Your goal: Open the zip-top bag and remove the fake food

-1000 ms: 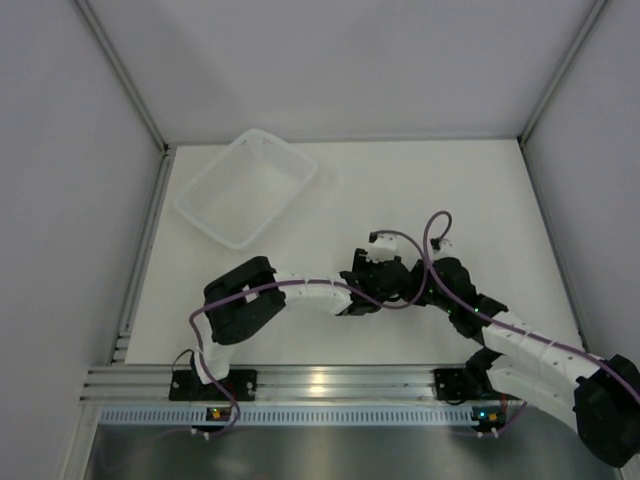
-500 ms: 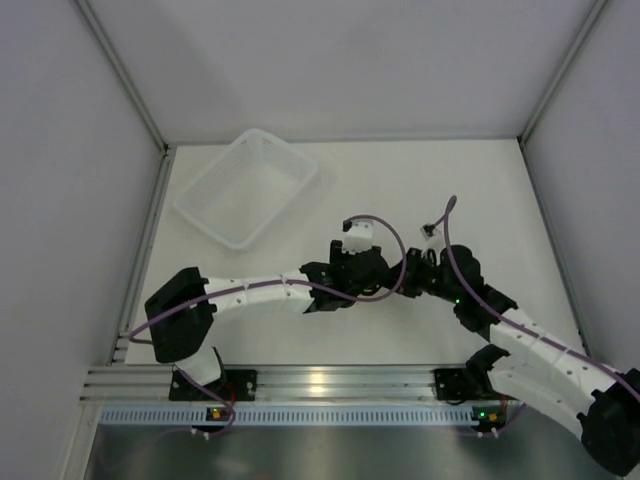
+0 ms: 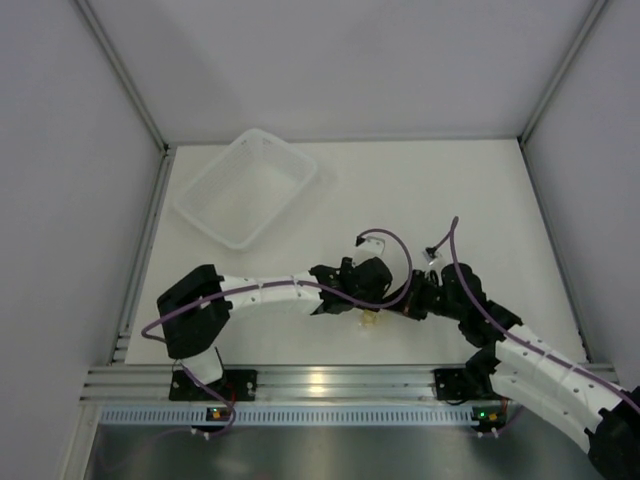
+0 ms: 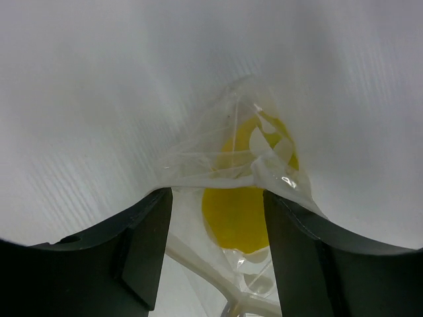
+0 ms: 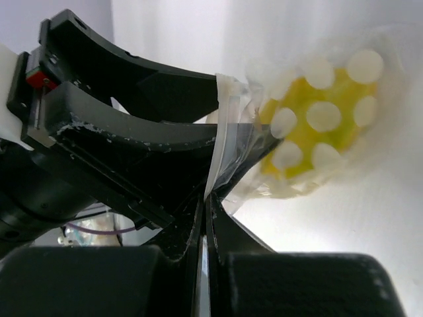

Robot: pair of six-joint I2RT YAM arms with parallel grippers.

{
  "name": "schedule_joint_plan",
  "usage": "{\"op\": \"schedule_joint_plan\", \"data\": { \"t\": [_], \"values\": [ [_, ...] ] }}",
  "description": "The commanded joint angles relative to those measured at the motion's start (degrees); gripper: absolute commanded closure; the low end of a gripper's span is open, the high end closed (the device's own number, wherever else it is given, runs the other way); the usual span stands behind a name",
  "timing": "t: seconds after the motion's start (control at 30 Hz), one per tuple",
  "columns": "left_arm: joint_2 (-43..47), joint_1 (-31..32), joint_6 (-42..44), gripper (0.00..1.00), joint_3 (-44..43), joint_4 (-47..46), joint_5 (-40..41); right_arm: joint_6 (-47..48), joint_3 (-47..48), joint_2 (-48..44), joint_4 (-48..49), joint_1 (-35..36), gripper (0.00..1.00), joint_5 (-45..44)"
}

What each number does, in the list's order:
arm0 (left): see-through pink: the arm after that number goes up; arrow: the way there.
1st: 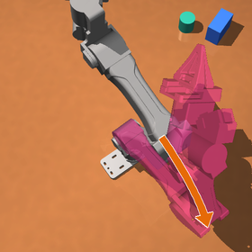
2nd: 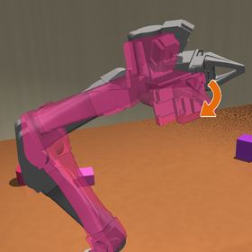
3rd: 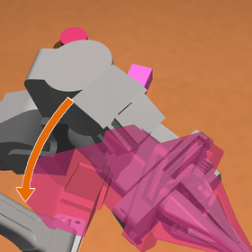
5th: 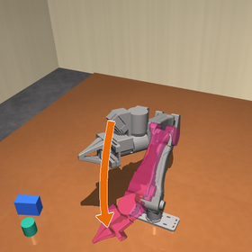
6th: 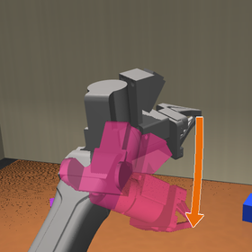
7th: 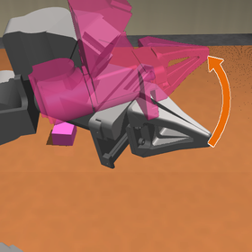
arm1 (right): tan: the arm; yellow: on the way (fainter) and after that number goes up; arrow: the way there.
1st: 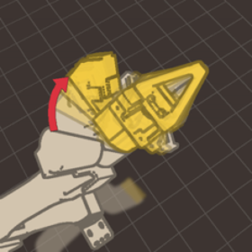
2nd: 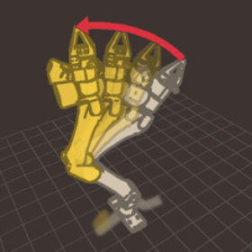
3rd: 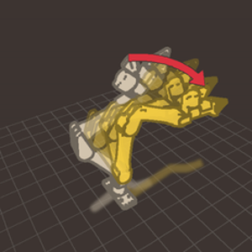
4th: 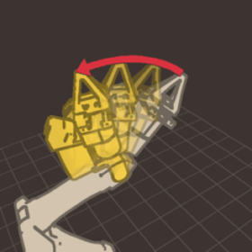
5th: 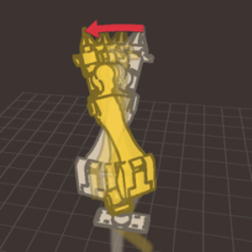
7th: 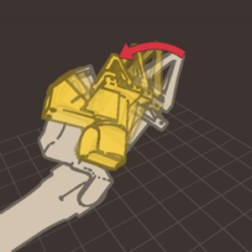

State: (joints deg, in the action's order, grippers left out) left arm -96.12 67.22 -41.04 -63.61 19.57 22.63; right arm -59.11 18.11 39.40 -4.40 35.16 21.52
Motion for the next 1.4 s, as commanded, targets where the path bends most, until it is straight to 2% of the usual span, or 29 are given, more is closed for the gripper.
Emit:
{"op": "schedule_joint_plan", "data": {
  "t": [0.0, 0.17, 0.6, 0.67, 0.7, 0.87, 0.9, 0.97, 1.1, 1.37],
  "values": [
    [-6.9, 3.0, 1.7, 0.36, -3.3, -0.2, -9.4, -2.1, -0.4, -0.6, 9.0, 1.0, 1.0, -1.4],
    [-10.1, 3.7, 1.0, 0.34, -6.3, -0.2, -9.4, 1.9, -2.3, -3.1, 3.0, 1.0, 1.0, -8.1],
    [-15.3, 5.1, 1.0, 0.3, -10.9, -0.2, -11.2, 9.5, 0.8, -8.8, -7.8, 0.8, 1.0, -15.2],
    [-16.8, 5.4, 0.5, 0.39, -11.6, -0.2, -10.7, 10.9, 1.0, -9.8, -8.7, 0.8, 1.0, -16.1],
    [-17.3, 5.5, 0.3, 0.48, -11.8, -0.2, -10.6, 11.4, 1.0, -10.0, -9.9, 0.8, 1.0, -16.5],
    [-17.4, 5.7, -1.1, 0.68, -12.4, -0.2, -8.8, 13.6, 1.3, -11.4, -11.6, 0.8, 1.0, -17.6],
    [-16.7, 5.8, -1.2, 0.76, -12.3, -0.2, -8.2, 14.0, 1.5, -11.4, -11.9, 0.9, 1.0, -17.7],
    [-15.4, 5.9, -1.8, 0.82, -12.3, -0.2, -6.9, 15.2, 2.3, -11.4, -12.7, 0.8, 1.0, -18.0],
    [-12.3, 6.4, -3.3, 1.0, -10.7, -0.4, -3.0, 18.3, 4.1, -10.5, -13.3, 0.9, 1.0, -18.2],
    [-6.5, 10.9, -2.6, 1.0, -9.2, -0.7, 10.0, 25.4, 10.0, -8.1, -14.1, 0.9, 1.0, -24.3]
  ]
}}
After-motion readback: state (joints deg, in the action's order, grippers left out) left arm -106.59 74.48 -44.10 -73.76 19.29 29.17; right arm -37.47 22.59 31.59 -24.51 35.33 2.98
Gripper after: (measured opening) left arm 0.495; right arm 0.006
